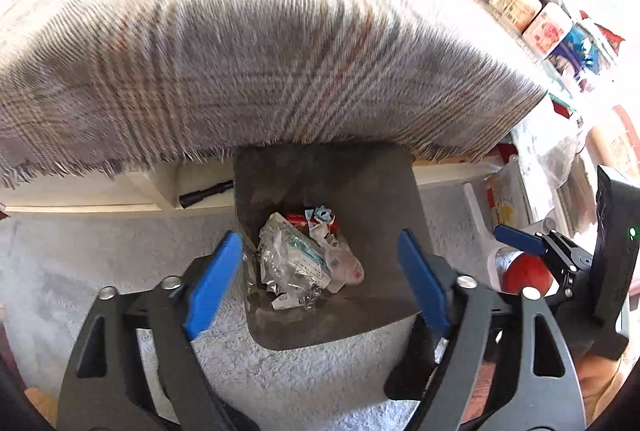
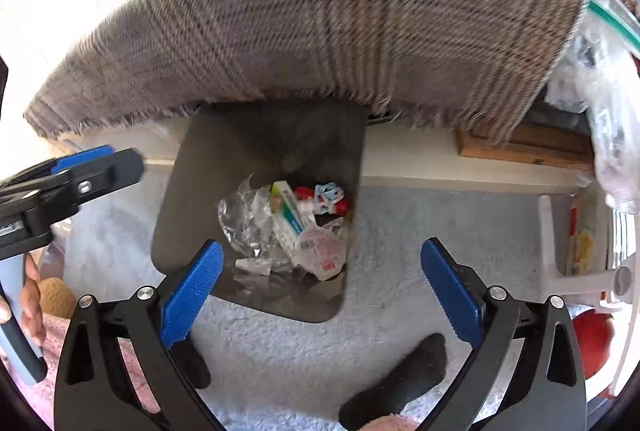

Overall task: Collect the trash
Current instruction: 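Grasp the white-green milk carton with the left gripper while the right gripper grasps the yellow wrapper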

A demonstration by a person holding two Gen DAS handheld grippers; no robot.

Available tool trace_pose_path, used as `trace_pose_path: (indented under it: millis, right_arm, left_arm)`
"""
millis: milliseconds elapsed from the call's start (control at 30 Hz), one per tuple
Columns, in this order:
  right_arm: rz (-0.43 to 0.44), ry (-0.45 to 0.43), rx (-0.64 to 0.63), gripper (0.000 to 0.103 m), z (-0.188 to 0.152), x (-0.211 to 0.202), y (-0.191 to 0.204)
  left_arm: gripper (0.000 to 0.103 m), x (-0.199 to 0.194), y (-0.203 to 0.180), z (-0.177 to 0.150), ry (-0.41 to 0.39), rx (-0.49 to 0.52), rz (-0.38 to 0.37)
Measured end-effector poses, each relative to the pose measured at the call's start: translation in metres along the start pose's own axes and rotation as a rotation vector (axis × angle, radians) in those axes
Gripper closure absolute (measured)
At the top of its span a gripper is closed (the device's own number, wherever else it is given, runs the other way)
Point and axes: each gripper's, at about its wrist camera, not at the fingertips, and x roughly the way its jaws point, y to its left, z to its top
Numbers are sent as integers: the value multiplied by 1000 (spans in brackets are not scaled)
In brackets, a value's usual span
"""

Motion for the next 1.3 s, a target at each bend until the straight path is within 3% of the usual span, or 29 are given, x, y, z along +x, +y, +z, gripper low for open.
trace_pose_path:
  millis: [100,333,633,933,1300]
  right_arm:
    - [-13,-25,1,4,11,-18,-9]
    - [-25,-153,35,3,71,-85,-34]
    - [-48,-266,55,3,163,-136,-52]
    - [-42,-292,115,3,258,-114,-70]
    - [-22,-242,199,4,338,-55,-94]
  left_arm:
    - [8,-24,-4,8,-37,22,7]
    - [8,-85,-10,57,-152,54,16]
    - [8,-96,-26,149,-215,93,44]
    - [8,-65,-31,229,-251,140,76]
    - [8,11,-26,306,-210,130,90]
